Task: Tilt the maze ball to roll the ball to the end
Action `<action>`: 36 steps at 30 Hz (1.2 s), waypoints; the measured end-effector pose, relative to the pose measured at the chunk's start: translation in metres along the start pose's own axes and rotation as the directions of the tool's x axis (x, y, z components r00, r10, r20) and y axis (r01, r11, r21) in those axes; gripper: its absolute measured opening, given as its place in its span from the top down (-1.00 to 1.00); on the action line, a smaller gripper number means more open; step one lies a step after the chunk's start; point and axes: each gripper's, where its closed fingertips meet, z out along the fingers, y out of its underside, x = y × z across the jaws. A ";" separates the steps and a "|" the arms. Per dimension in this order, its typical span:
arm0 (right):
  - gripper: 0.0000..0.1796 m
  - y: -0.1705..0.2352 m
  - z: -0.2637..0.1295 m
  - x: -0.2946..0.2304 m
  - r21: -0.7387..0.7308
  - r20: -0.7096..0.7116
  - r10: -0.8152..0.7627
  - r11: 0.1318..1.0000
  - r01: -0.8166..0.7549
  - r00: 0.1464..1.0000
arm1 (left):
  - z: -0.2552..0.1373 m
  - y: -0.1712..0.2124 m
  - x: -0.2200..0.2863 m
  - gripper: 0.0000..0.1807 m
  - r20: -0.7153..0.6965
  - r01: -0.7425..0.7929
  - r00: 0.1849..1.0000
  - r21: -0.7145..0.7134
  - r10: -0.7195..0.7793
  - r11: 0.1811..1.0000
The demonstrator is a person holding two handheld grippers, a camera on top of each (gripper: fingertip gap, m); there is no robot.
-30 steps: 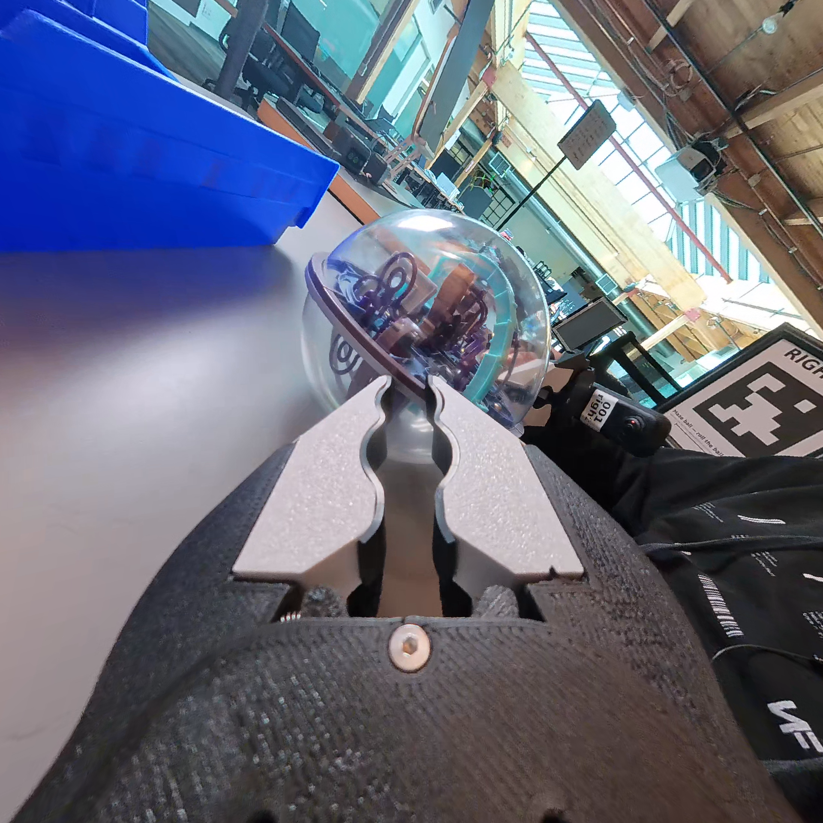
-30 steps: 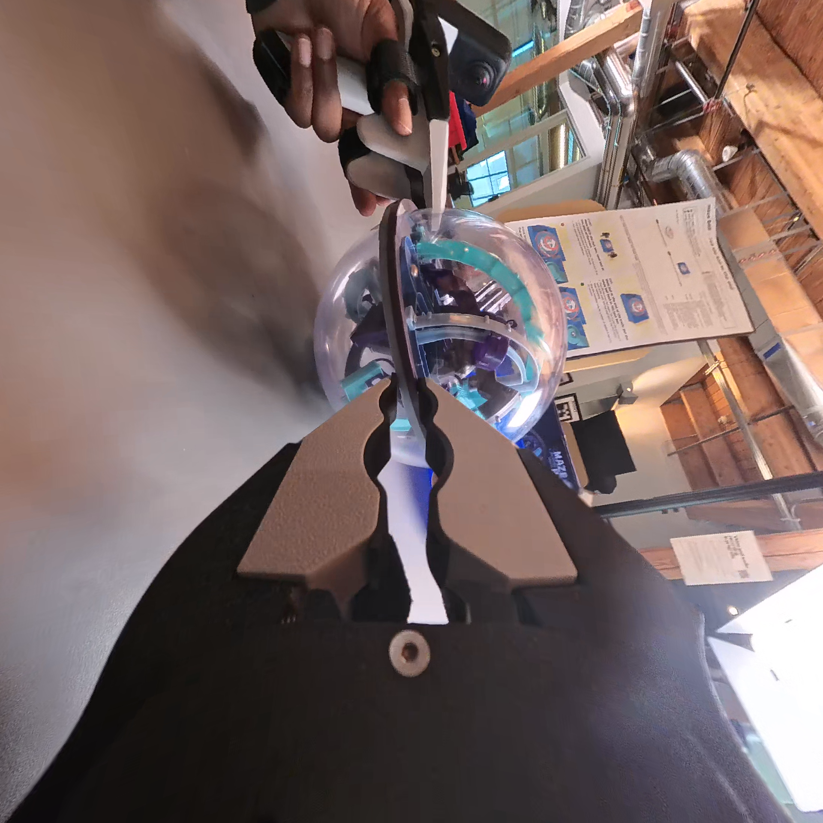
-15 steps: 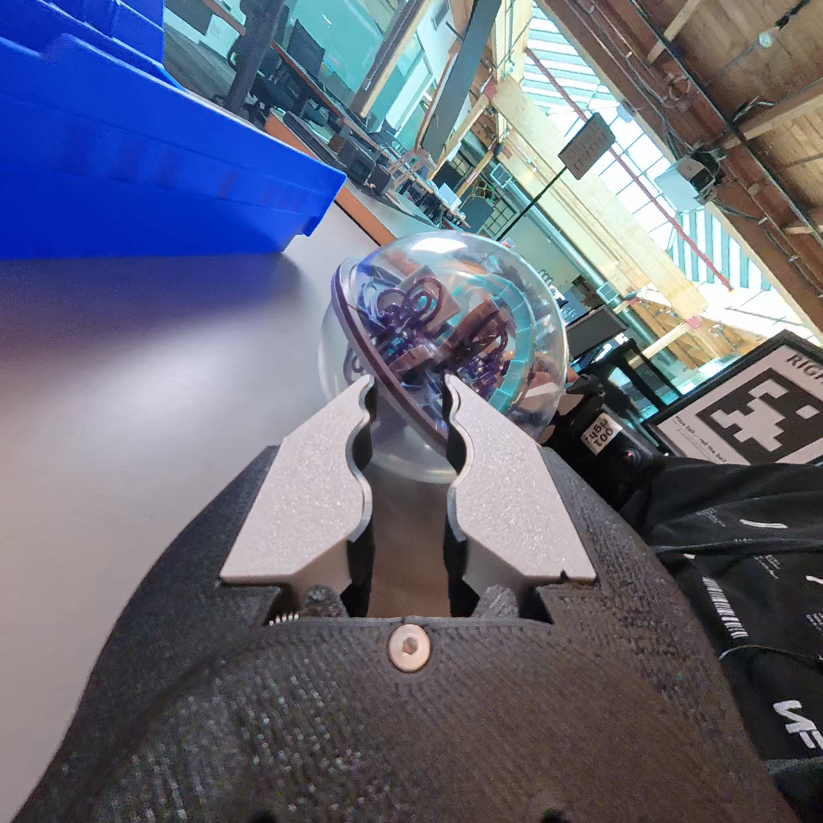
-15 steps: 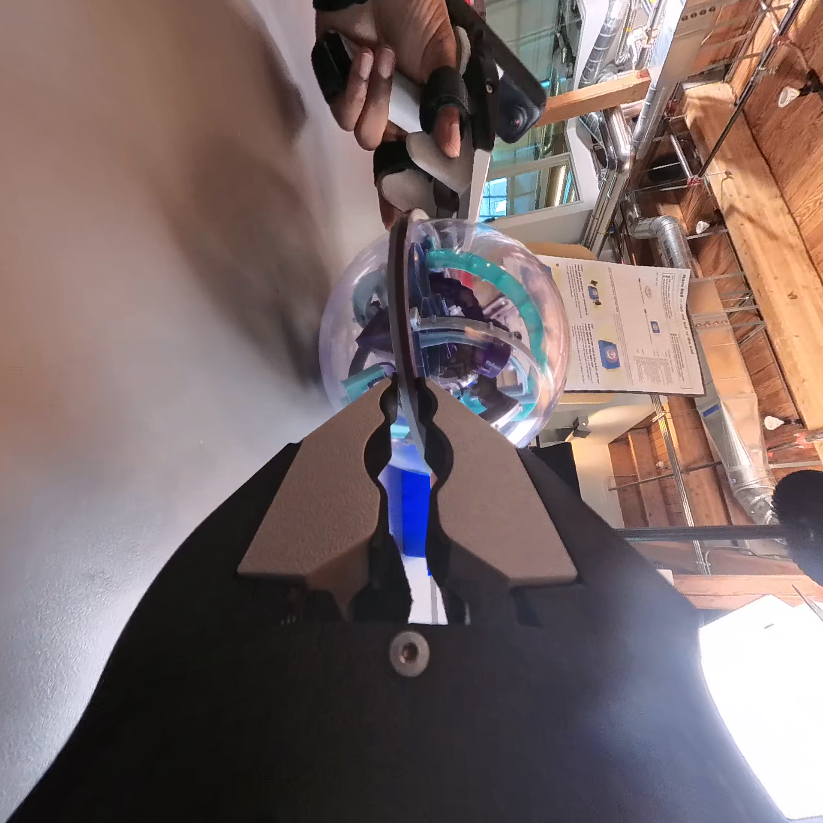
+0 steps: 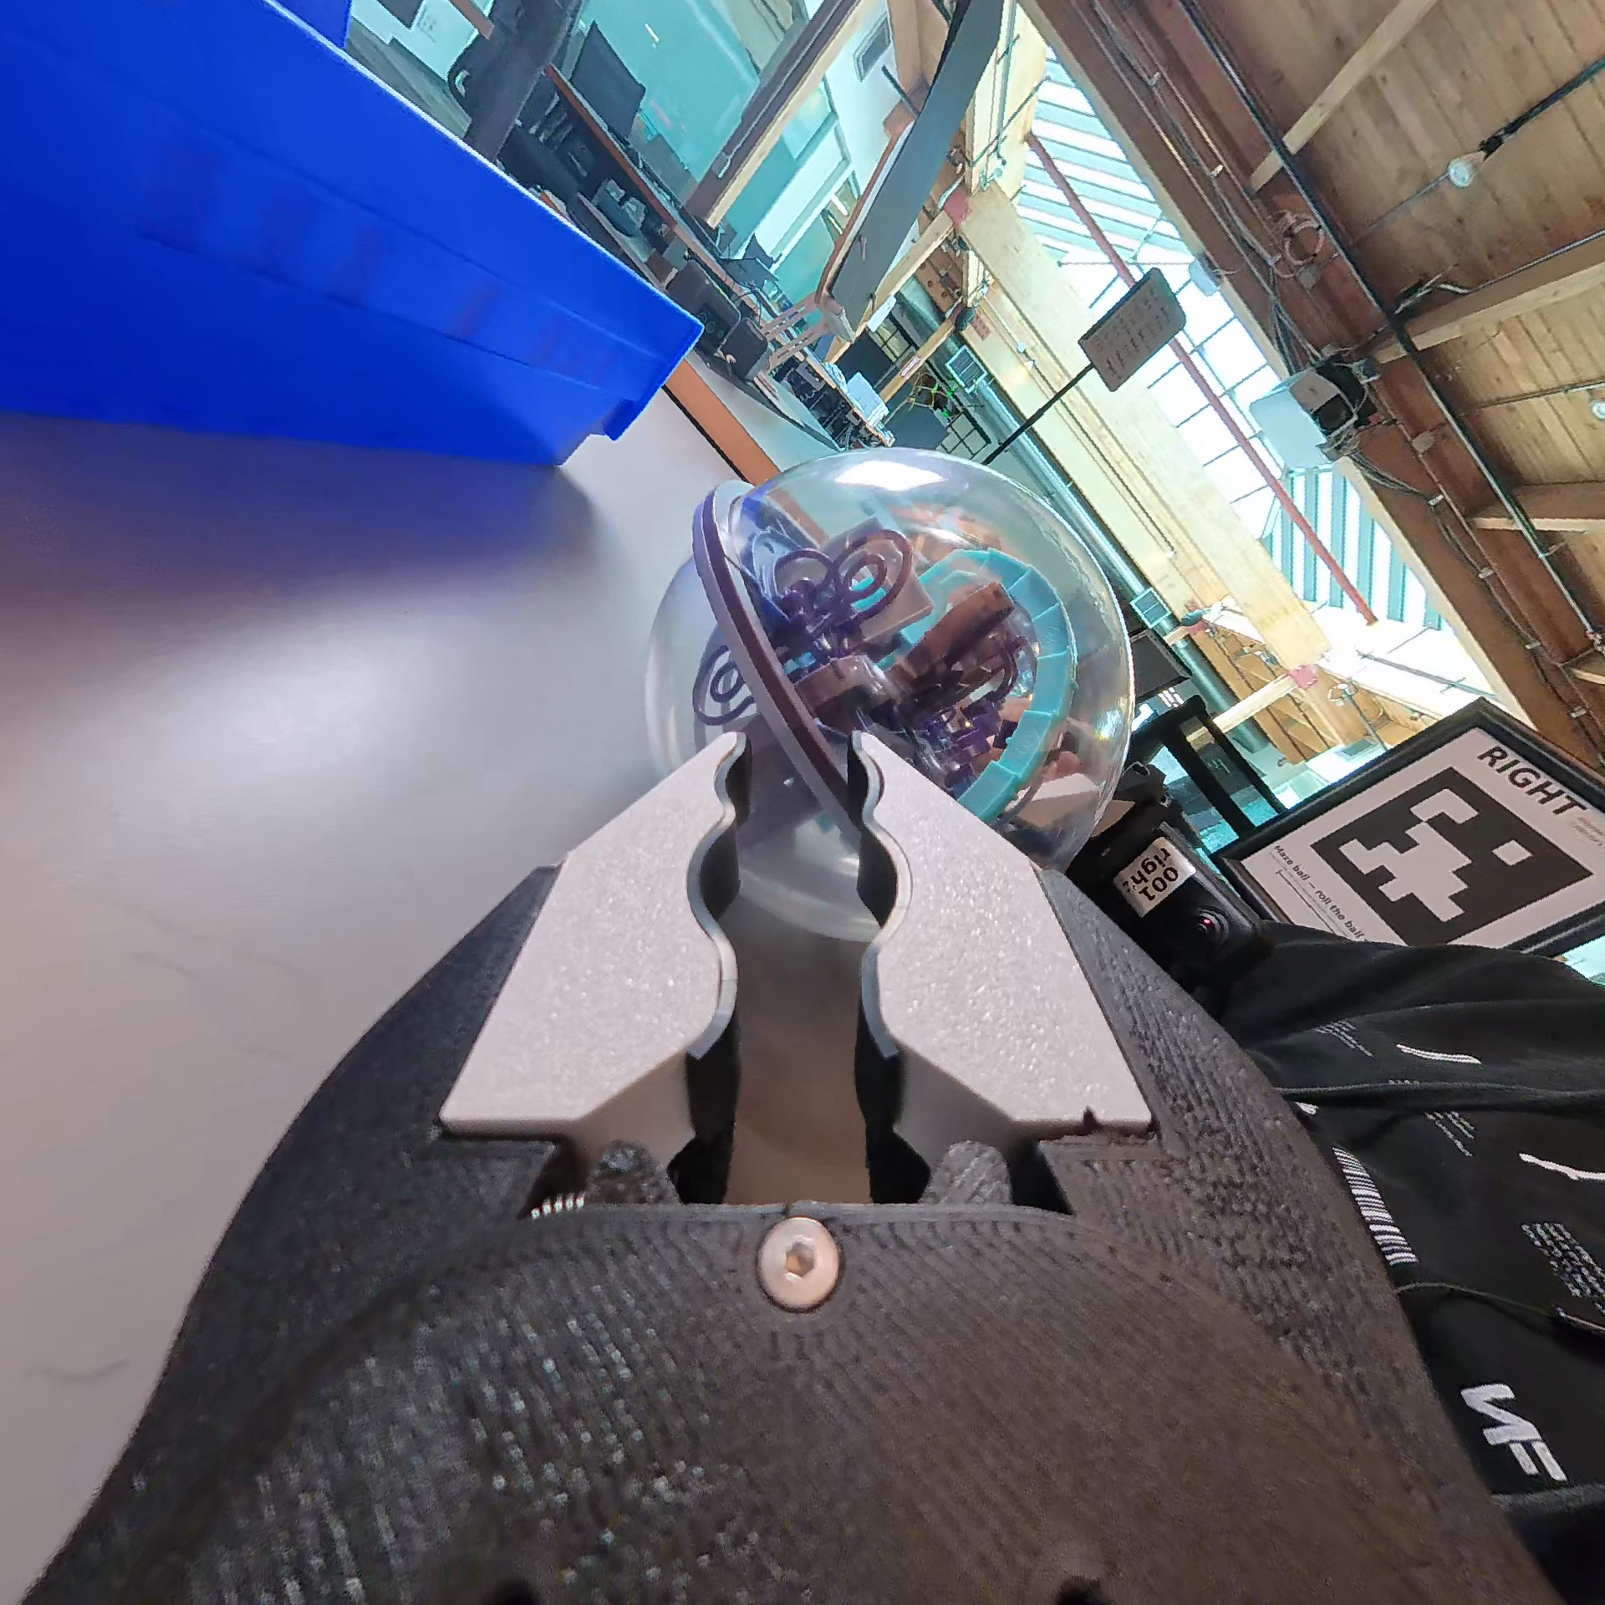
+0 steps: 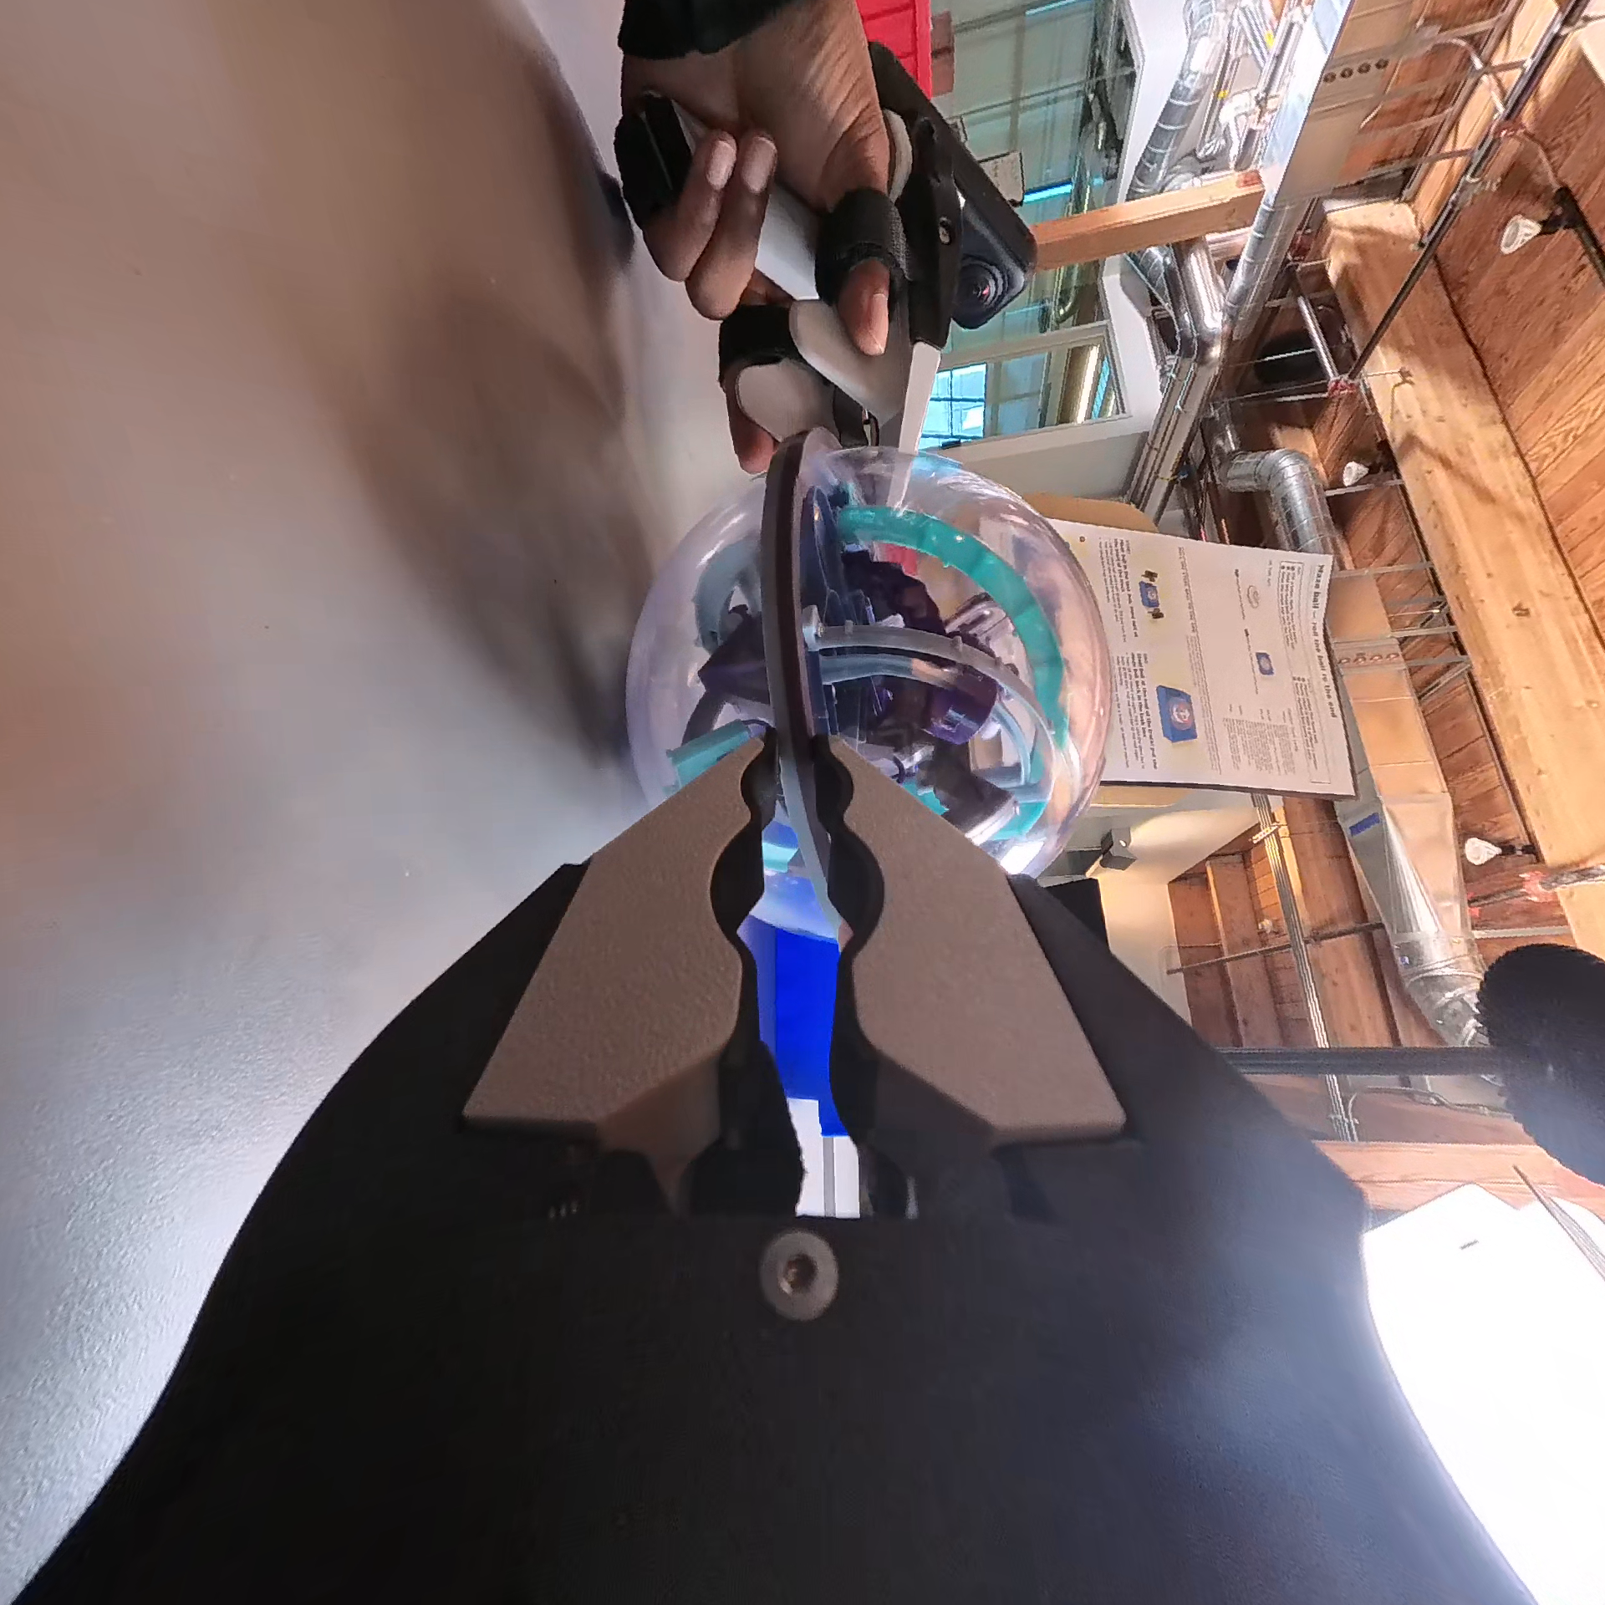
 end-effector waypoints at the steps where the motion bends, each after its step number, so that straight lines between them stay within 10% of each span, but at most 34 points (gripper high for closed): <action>1: 0.94 0.000 0.000 0.000 0.000 0.000 0.000 1.000 0.000 1.000 | 0.000 0.000 0.000 0.77 -0.001 -0.001 1.000 -0.001 0.001 1.000; 14: 0.94 -0.005 0.000 -0.004 0.019 0.011 0.012 1.000 -0.013 1.000 | 0.002 0.003 0.009 0.84 -0.031 -0.031 0.999 -0.015 0.031 0.999; 36: 0.94 -0.007 0.001 -0.009 0.023 0.032 0.014 1.000 -0.015 0.999 | 0.005 -0.010 0.038 0.33 -0.049 -0.344 0.937 0.065 0.347 0.937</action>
